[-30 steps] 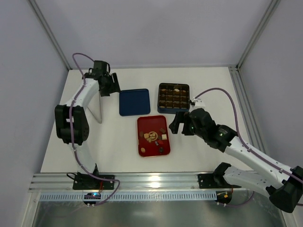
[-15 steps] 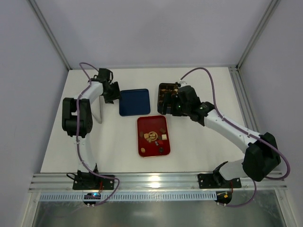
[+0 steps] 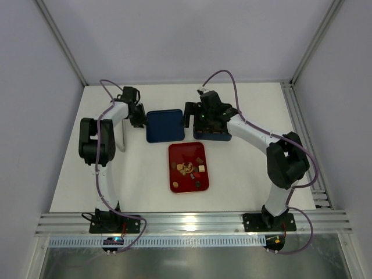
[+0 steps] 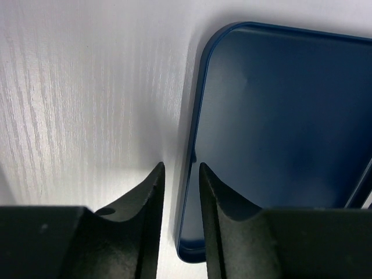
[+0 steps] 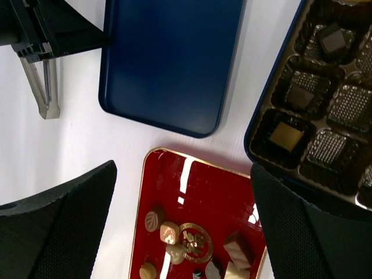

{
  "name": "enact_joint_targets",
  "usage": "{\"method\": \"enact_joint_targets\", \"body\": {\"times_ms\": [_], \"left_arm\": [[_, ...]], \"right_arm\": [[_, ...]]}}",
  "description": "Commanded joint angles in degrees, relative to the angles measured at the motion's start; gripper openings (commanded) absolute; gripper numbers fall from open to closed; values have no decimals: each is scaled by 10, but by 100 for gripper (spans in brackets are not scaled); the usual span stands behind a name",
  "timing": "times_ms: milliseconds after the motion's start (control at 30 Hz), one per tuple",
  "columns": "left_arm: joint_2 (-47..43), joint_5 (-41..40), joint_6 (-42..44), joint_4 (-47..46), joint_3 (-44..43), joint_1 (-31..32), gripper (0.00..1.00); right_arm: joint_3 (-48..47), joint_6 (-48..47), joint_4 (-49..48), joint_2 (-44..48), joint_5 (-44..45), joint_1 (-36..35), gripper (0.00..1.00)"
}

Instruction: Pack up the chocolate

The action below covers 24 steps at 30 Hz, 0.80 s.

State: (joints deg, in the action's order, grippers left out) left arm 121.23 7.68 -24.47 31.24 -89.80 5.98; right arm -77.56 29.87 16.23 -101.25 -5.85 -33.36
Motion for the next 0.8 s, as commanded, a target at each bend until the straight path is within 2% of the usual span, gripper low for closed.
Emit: {"method": "enact_joint_targets", "body": {"times_ms": [0, 133, 367, 600, 767], "left_arm": [[15, -6, 0, -14, 3, 3, 28], [20, -13, 1, -12, 2, 6, 22], [17, 0, 5, -5, -5, 5, 1], [12, 51, 15, 3, -13, -1, 0], [3, 120, 14, 12, -16, -26, 0]], "right_arm": [[-53, -24, -15, -29, -9, 2, 96], [-115, -40, 10, -91, -5, 3, 96], [-210, -69, 47, -169, -1, 7, 95], [-282, -89, 79, -213, -7, 15, 95], [-288, -96, 84, -222, -12, 24, 95]]}}
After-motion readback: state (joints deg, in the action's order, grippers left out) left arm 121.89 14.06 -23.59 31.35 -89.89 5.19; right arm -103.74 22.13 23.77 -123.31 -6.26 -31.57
